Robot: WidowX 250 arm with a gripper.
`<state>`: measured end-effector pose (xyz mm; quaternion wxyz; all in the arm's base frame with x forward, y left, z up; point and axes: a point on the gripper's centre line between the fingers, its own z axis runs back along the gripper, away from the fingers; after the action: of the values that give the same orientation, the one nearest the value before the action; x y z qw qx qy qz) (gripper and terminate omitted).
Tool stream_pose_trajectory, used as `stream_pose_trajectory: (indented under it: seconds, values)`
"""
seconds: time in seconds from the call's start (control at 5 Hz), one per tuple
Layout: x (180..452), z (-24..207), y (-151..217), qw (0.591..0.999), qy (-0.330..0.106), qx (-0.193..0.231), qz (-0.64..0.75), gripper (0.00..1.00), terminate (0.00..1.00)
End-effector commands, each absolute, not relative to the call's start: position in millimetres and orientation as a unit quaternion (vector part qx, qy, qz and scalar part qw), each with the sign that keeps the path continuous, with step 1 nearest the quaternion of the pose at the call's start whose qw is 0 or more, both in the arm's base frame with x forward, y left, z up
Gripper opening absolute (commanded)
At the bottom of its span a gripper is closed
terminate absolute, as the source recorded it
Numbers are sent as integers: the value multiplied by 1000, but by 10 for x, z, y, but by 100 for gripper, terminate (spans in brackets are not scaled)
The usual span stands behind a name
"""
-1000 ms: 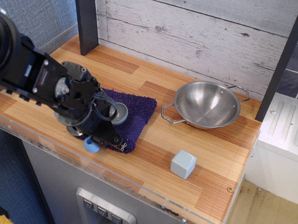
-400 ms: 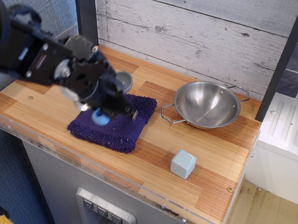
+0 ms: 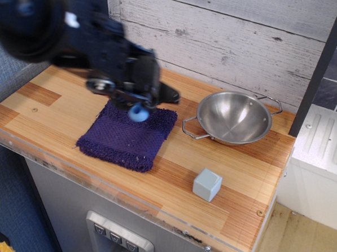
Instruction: Move spoon to just above towel
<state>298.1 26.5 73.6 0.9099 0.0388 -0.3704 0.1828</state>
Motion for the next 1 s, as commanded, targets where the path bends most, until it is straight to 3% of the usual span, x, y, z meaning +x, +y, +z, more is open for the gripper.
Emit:
stream_pose_trajectory:
  seconds: [0.0,0.6,0.8]
  values:
    - [3427,798,288,882,-385,13,272,0,0]
    - [3837,469,290,831,-348,-56,431,0,0]
    - [3946,441,112,817,-340,-70,461,0,0]
